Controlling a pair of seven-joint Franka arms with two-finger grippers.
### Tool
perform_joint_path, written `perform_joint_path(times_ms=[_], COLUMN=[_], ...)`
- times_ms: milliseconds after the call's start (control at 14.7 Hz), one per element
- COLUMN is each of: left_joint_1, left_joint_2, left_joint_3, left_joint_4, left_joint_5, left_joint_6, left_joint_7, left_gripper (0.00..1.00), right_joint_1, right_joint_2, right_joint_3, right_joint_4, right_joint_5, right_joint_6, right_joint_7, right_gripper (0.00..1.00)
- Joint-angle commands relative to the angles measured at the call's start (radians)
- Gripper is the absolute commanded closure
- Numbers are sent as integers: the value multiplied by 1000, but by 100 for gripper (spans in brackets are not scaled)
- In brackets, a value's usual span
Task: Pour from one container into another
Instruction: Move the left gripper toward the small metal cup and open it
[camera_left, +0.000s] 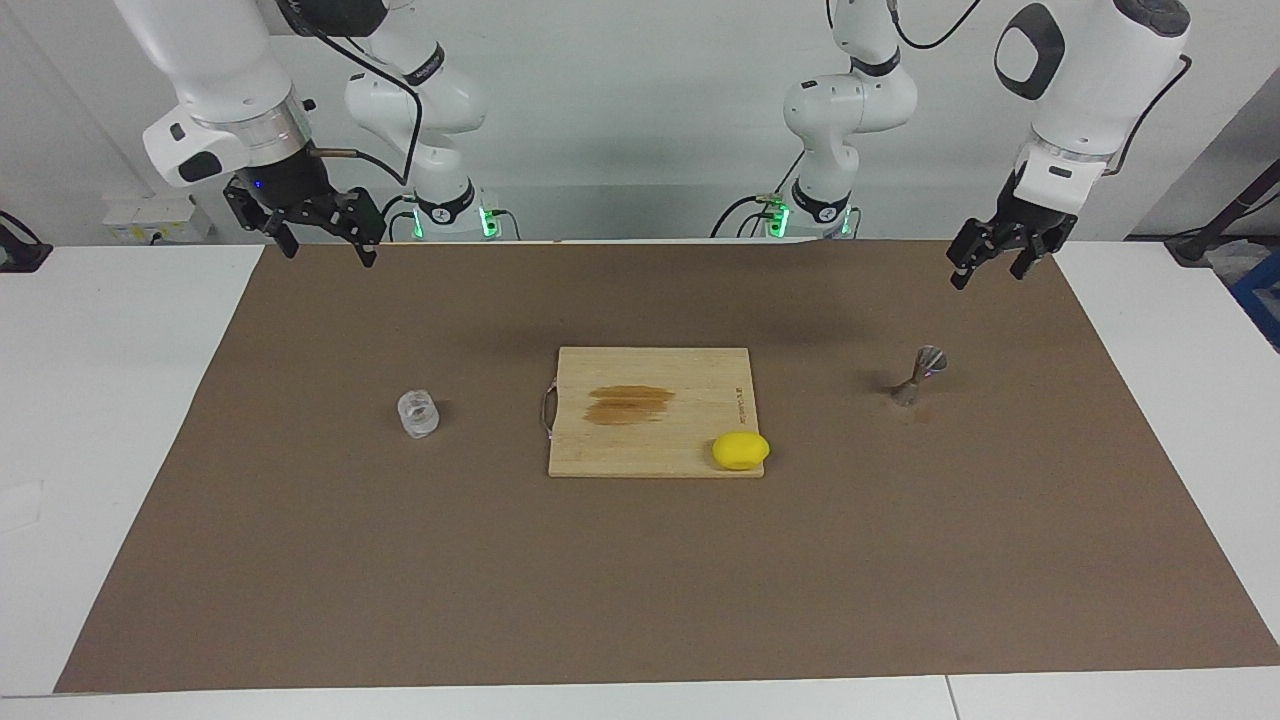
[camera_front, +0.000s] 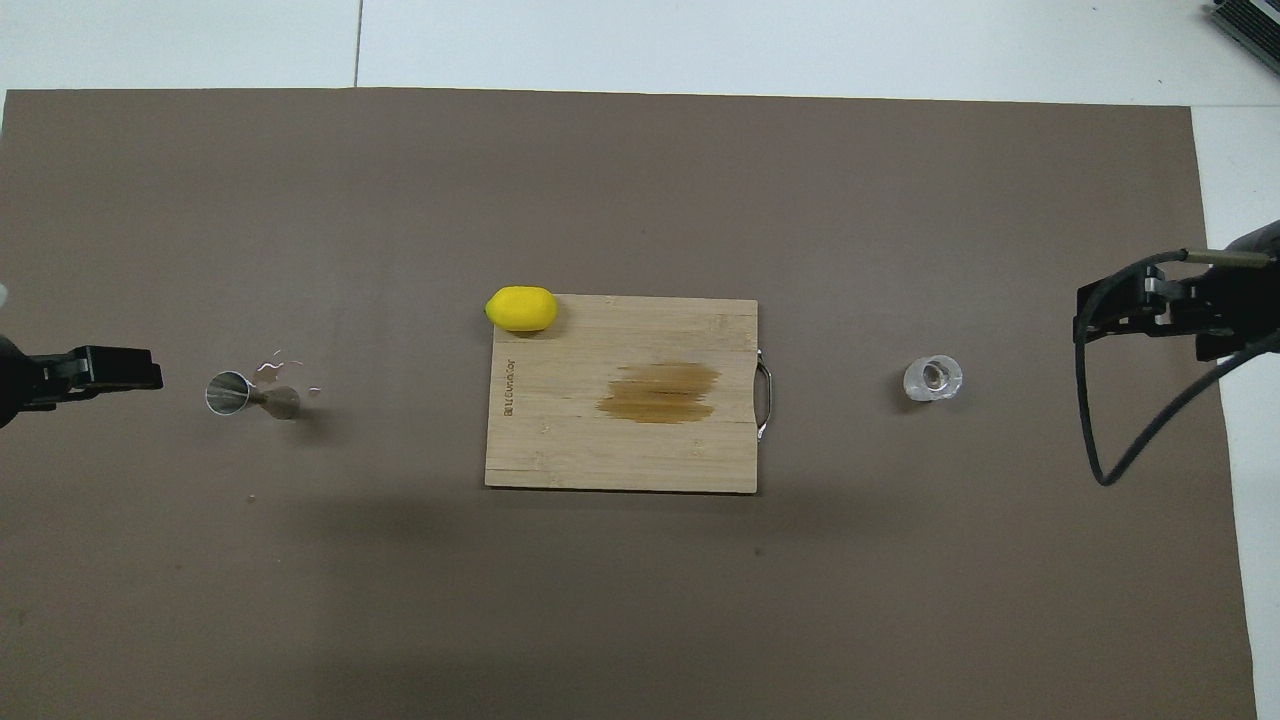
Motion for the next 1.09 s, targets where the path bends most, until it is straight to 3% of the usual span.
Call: perform_joint_path(times_ms=[0,136,546,887,1023], left_joint_1=[-14,-29,-36,-7,21], left_joint_2=[-38,-29,-20,72,121], left_joint_3=[5,3,6,23,23], left_joint_4=[-41,-3,-9,13,33], left_joint_5=[12,12,12,-3,-61], left_joint_6=[11,-76,-84,-32,-21], left_joint_7=[1,3,-2,16,70], left_gripper=[0,0,0,0,0], right_joint_1=[-30,-36,-42,-34,-39], right_joint_2=[-1,-1,-1,-1,-1], right_joint_3=[1,0,0,0,0], right_joint_4=[-4,-4,-4,-4,-4], right_joint_5=[22,22,22,22,22], right_joint_6=[-6,-4,-12,-9,-9], right_joint_7=[6,5,6,8,8], right_gripper=[0,0,0,0,0])
